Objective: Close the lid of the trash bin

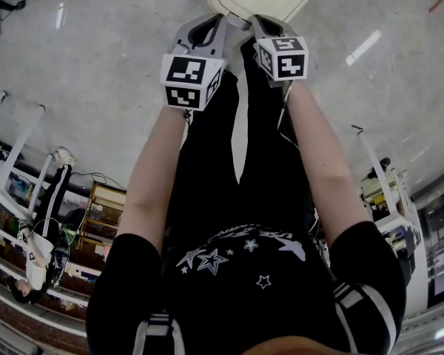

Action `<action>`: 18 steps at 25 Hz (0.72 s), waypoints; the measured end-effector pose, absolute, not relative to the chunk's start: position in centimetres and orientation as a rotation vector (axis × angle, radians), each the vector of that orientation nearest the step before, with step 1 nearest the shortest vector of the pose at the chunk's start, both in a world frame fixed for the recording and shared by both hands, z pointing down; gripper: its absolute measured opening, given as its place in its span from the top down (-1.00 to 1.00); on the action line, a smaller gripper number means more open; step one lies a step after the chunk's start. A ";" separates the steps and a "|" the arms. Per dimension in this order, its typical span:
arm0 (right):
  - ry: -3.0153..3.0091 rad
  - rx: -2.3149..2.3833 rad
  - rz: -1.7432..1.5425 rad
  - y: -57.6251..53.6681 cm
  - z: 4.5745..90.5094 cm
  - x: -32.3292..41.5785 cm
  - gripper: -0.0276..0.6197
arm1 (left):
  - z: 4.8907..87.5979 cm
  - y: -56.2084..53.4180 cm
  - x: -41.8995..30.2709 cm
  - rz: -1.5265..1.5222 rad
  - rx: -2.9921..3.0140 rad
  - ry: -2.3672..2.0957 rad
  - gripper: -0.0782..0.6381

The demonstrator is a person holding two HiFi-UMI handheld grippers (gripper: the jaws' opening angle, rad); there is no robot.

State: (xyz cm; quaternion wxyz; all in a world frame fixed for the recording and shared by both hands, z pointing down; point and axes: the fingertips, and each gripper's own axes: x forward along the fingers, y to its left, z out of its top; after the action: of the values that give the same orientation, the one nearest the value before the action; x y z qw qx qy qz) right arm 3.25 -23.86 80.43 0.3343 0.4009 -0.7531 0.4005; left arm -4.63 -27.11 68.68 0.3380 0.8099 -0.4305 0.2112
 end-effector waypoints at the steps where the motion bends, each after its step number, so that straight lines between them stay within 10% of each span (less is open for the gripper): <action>1: -1.958 1.046 1.043 -23.6 80.4 3.6 0.90 | 68.6 -26.9 -4.4 0.551 2.111 -1.121 0.75; 18: -1.919 1.173 1.074 -25.7 75.4 2.1 0.90 | 63.1 -28.3 -7.3 0.494 2.212 -1.134 0.75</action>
State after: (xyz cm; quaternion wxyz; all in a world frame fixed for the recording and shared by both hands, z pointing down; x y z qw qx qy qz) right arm 2.08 -25.66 75.42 0.3189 0.4462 -0.7297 0.4083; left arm -7.35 -28.28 63.09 0.2990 0.8328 -0.4271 0.1862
